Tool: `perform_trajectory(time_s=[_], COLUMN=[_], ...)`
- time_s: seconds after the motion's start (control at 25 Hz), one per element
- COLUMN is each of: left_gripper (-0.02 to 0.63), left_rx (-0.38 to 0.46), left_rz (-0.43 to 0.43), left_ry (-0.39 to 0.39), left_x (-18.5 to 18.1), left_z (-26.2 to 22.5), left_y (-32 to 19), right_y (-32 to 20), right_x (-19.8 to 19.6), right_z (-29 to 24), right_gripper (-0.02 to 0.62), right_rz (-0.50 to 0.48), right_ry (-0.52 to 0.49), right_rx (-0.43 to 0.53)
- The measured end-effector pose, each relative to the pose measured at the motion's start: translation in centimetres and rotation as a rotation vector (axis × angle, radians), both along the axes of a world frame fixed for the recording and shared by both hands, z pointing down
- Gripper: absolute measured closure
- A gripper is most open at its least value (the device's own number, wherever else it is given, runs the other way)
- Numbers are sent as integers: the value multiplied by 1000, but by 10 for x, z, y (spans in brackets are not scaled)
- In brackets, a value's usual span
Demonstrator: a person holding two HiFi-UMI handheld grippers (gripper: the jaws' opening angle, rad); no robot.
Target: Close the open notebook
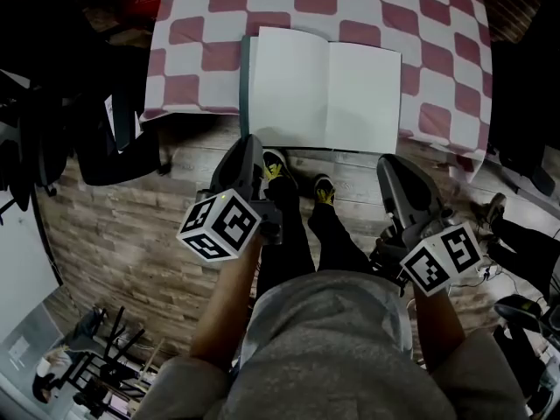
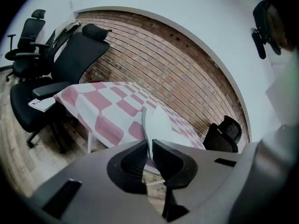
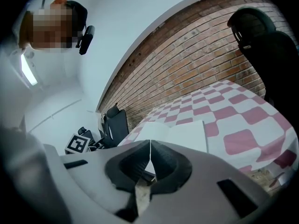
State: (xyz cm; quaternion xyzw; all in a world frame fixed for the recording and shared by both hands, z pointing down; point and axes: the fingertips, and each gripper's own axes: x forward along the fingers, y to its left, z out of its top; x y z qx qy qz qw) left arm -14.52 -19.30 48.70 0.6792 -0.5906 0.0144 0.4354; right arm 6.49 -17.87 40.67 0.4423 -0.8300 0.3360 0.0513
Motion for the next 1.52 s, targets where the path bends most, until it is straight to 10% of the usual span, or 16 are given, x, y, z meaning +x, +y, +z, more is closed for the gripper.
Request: perform_trajectory(time_s=[1.52], left_gripper=[571], left_rx=[208], left_rz=[350], left_ry=[-251], left_x=[147], left_z=[-86], left_y=[3], right_y=[40], right_x=[132], right_z=[-62], right_gripper=[569], right_rz=[214], right_ry=[-10], right_rx=[169])
